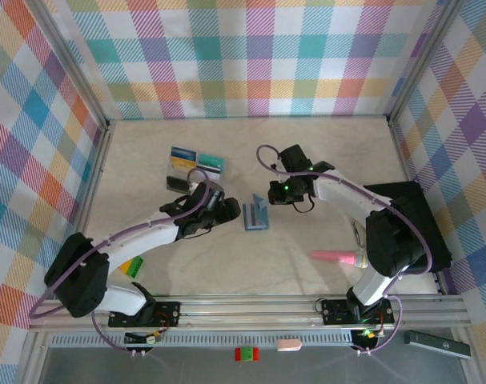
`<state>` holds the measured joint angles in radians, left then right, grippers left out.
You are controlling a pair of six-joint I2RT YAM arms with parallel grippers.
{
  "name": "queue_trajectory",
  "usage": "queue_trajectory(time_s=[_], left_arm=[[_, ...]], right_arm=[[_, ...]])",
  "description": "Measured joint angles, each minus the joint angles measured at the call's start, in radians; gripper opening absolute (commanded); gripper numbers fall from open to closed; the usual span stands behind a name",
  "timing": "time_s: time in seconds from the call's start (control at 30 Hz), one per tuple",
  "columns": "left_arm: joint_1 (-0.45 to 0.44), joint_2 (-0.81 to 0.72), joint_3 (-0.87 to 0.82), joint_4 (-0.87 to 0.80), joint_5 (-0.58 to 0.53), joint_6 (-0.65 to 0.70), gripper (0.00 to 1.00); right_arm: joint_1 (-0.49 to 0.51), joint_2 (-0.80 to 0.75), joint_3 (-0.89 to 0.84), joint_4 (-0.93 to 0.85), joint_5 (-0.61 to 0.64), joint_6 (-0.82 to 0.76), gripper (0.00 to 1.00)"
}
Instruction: Take the credit cards out of the card holder
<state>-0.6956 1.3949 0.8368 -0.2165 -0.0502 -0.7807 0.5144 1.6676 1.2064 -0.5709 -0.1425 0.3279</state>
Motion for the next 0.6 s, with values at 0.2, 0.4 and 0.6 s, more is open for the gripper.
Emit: queue_trajectory(time_s=[0.2,0.4,0.6], left_arm=[[-0.006,0.146,0.09,0.071,0.142,0.024,0.5],[-0.038,0.293,0.207,0.1,0.215,0.043,0.38],[-0.057,0.42,0.307,0.119,0.262,0.045,0.28]], right_arm=[[-0.061,0.0,-0.076,0.002,0.05,0.026,0.04],[-0.101,0.0,-0.128,0.021,0.076,0.068,0.05],[-0.129,0.0,-0.175,0.058,0.07,0.093,0.07]])
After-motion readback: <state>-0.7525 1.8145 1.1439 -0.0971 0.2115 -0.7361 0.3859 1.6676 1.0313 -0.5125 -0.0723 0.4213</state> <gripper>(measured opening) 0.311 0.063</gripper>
